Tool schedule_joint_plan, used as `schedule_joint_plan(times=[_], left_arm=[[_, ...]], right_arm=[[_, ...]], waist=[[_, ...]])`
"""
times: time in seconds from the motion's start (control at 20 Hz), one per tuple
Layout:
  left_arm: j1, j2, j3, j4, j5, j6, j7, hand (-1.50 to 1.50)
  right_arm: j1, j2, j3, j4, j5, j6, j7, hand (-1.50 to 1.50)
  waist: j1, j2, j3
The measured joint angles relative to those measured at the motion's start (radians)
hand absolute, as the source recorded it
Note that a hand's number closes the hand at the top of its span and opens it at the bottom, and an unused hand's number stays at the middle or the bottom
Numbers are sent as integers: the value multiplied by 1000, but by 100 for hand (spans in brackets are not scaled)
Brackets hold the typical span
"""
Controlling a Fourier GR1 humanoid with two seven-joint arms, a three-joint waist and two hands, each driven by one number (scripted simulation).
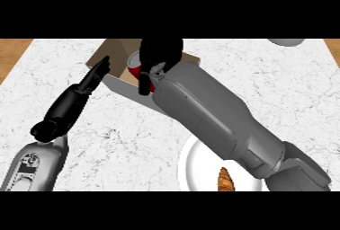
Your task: Pick the can from the plate and place it in the cardboard box
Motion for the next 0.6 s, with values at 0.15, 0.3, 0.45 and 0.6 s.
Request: schedule_joint_plan(times=[0.15,0.3,0.45,0.6], left_arm=[[7,3,8,-3,2,-1,-1,0],[13,-1,10,-9,-7,9,5,0],[32,2,16,-12,-9,8,-20,0],[35,8,23,-17,-6,5,-22,0]], right_arm=[[-8,-1,-11,43,-79,37,-39,-150],[-11,0,-2,44,-145,53,-95,-150],[-1,1,-3,21,-164,-7,-173,-150],[9,3,-58,-31,-172,-162,-251,-150]], waist=[[-10,-2,1],[-18,-3,1],[-26,-4,2],[-30,-2,3]])
